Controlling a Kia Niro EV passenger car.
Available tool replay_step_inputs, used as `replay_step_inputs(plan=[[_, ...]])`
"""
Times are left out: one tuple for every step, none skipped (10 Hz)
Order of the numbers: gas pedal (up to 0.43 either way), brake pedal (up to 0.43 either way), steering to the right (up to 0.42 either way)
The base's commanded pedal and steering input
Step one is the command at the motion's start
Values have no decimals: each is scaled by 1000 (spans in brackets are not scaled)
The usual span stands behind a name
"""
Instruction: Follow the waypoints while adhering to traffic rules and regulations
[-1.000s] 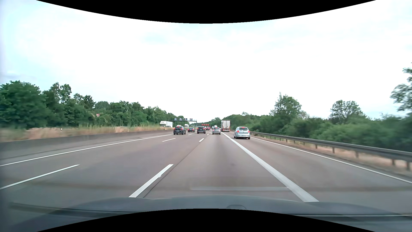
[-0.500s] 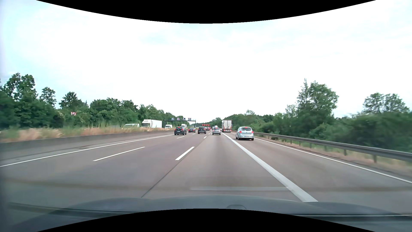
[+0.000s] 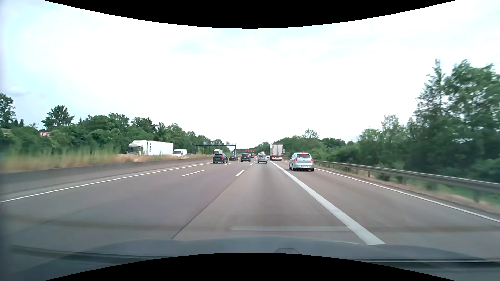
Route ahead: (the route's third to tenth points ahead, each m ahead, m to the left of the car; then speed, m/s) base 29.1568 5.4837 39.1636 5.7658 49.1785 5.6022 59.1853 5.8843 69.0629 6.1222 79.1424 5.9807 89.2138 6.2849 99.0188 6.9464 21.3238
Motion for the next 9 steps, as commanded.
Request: replay_step_inputs(plan=[[0,140,-4],[0,140,-4],[0,140,-4],[0,140,-4],[0,146,-4],[0,146,-4],[0,146,-4],[0,146,-4],[0,146,-4]])
